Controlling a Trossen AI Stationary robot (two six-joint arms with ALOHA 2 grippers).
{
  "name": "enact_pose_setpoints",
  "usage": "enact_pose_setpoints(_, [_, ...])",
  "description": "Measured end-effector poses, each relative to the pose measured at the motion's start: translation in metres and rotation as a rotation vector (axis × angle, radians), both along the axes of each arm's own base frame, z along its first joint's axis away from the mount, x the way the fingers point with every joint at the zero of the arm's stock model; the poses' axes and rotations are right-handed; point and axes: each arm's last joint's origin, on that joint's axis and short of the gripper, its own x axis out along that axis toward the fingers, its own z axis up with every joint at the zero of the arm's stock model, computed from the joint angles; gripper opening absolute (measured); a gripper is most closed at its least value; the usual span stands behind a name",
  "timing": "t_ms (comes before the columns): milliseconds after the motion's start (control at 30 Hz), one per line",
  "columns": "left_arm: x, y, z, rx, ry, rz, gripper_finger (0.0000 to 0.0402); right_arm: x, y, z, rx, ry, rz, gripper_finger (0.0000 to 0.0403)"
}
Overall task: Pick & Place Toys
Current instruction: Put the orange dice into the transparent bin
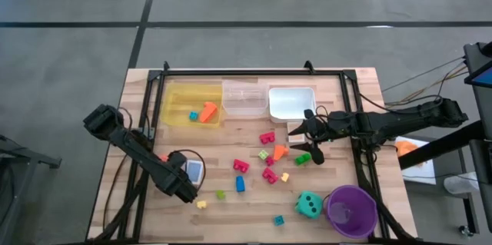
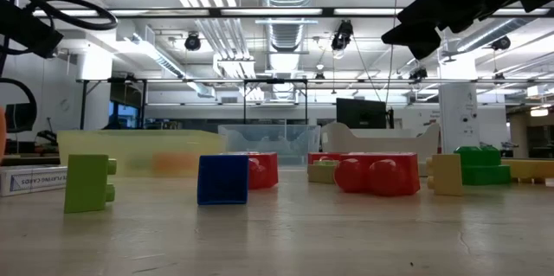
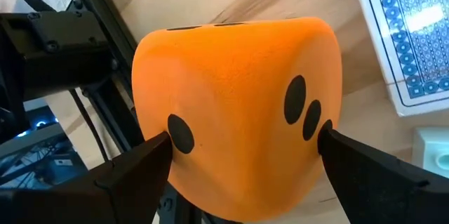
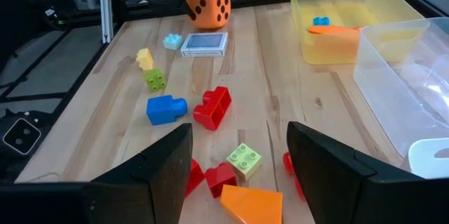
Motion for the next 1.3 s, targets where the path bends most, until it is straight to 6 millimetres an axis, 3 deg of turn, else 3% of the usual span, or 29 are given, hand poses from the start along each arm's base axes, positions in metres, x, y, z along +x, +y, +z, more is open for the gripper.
enact_pose_setpoints(933, [0.0004,0.0094,-0.0088,0.012,-0.004,0.041,0.0348,0.0004,0.0,0.0009,0.001,-0.01,0.0,0.023])
enact_pose_setpoints(1033, [0.0002,0.0097,-0.0087,0.018,-0.004,0.036,0.0324,0.0004,0.0001,0.0009,0.001,-0.01,0.001,0.023])
enact_pose_setpoints(1233, [0.0002,0.0098,-0.0089,-0.014,0.015,-0.05,0.0233,0.0004,0.0,0.0009,0.001,-0.01,0.0,0.023])
enact_pose_setpoints(1300, [0.0002,0.0098,-0.0091,-0.024,0.021,-0.074,0.0228,0.0004,0.0001,0.0009,0.001,-0.01,0.001,0.023])
